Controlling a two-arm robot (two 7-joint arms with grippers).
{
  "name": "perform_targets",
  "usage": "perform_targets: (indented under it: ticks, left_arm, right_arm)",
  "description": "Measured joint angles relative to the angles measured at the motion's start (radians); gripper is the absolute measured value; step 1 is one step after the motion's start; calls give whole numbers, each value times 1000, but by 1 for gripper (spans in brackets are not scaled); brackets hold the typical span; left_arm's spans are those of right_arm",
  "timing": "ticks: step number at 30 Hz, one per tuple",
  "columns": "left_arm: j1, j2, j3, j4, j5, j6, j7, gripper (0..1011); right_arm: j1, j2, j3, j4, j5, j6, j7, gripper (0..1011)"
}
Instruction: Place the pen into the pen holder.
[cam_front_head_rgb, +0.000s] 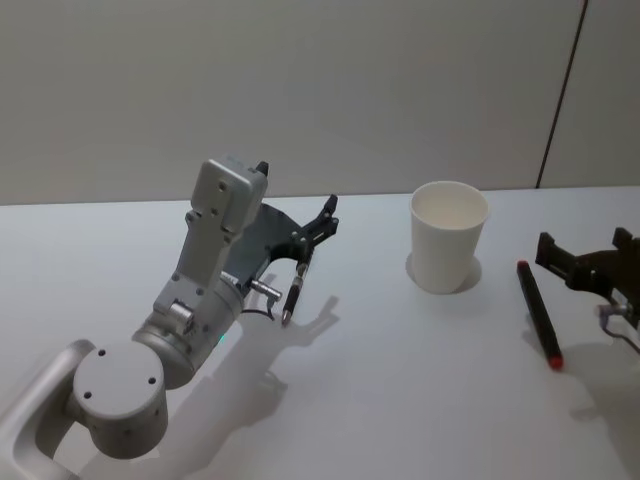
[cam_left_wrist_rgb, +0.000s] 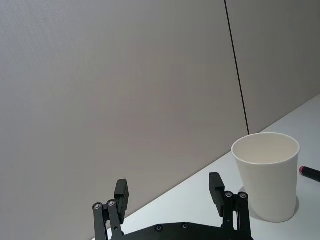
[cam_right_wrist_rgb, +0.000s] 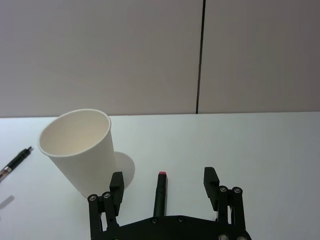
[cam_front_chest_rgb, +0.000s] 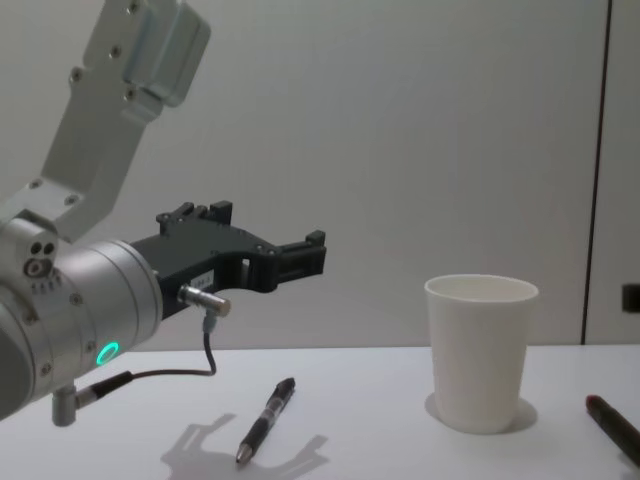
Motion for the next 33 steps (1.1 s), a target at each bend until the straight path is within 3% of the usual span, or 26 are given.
perform_targets:
  ticks: [17,33]
  left_arm:
    - [0,0,0,0,0,0,0,1001]
    - [0,0,0,0,0,0,0,1001]
  right_arm:
    - [102,-43,-37,141,-105,117,62,1001]
    - [148,-105,-51,257,-110,140,33,1001]
